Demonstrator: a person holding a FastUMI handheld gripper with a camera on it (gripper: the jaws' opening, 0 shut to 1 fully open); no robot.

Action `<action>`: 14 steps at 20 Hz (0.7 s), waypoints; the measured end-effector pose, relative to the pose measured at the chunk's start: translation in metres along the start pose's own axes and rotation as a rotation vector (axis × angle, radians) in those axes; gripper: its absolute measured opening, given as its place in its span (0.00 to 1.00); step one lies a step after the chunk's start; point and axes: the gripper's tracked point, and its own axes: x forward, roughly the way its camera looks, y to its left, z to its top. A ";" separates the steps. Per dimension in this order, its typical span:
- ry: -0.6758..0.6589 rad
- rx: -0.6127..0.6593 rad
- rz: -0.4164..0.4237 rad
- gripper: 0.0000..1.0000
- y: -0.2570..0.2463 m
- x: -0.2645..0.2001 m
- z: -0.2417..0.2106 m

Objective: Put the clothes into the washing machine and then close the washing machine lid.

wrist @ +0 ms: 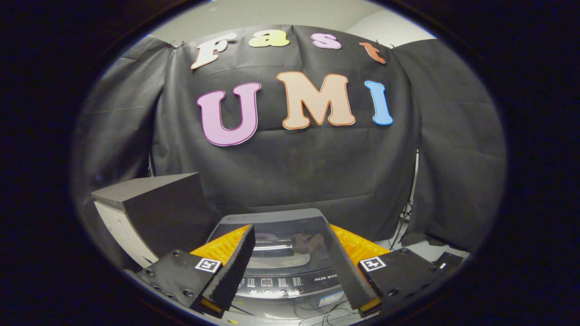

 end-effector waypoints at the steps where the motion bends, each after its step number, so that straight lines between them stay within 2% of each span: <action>1: -0.003 0.006 0.005 0.95 -0.001 -0.005 -0.001; 7: 0.032 0.057 0.049 0.95 0.011 -0.028 -0.024; 14: -0.006 0.031 0.024 0.95 0.004 -0.048 -0.037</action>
